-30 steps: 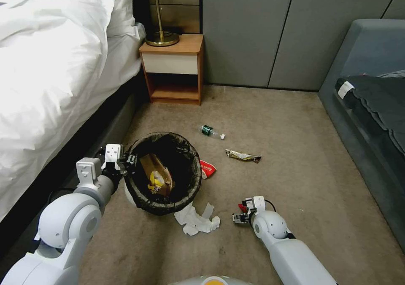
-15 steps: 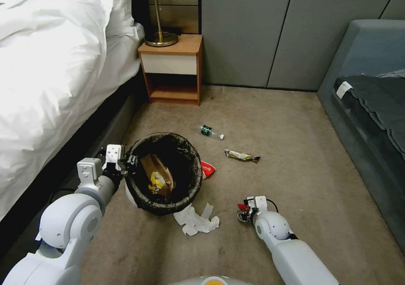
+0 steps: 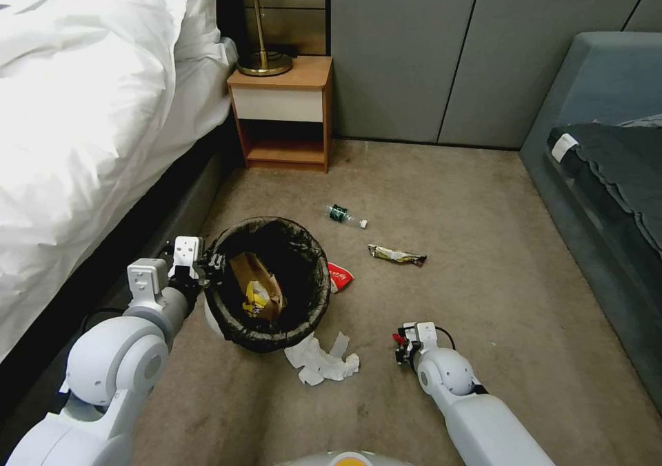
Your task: Pick up the trash bin, then pick up the garbage from the floor and place it into the trash bin.
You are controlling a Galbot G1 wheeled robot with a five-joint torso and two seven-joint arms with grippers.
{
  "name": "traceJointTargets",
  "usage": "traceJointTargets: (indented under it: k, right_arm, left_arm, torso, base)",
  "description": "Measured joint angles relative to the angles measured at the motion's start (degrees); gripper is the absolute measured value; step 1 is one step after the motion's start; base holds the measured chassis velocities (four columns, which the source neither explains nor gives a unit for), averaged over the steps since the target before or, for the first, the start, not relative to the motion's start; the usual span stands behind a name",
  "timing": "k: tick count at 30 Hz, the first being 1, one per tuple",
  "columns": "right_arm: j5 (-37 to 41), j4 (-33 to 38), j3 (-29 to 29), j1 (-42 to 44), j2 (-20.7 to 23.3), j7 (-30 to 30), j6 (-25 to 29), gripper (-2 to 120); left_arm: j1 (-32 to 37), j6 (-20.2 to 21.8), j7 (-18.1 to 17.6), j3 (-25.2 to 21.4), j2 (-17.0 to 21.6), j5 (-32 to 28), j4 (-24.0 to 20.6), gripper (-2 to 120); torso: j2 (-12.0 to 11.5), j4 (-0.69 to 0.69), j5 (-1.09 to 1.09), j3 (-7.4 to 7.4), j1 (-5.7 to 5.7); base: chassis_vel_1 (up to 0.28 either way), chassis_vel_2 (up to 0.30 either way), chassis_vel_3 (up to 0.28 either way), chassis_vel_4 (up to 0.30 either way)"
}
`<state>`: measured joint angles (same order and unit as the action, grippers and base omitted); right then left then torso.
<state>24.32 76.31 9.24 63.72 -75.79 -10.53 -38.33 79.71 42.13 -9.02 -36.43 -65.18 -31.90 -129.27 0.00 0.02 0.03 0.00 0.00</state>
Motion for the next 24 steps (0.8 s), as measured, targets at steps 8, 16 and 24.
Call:
traceJointTargets:
  k: [8,16,24]
  right_arm:
    - [-0.4,2.6,1.1,1.5,-0.3,-0.1,0.3,0]
    - [-0.2,21.1,6.8,7.2,1.0,-1.4,1.6,0]
    - [13.1,43.3,12.5,5.3,6.8,-4.4,2.3,0]
  left_arm:
    - [0.2,0.0,0.0,0.1,0.0,0.0,0.1,6]
    - [0.3,0.0,-0.1,0.0,0.1,-0.2,-0.3,6]
    - [0.5,0.0,-0.2,0.0,-0.3,-0.7,-0.6,6]
  torso:
    - [0.0,-0.02,-0.01,0.01,0.00]
    - [0.0,-0.03,-0.04,0.01,0.00]
    - [0.0,-0.02,-0.02,0.00,0.00]
  base:
    - [0.000,0.000,0.000,0.000]
    - [0.000,0.000,0.000,0.000]
    - [0.000,0.000,0.000,0.000]
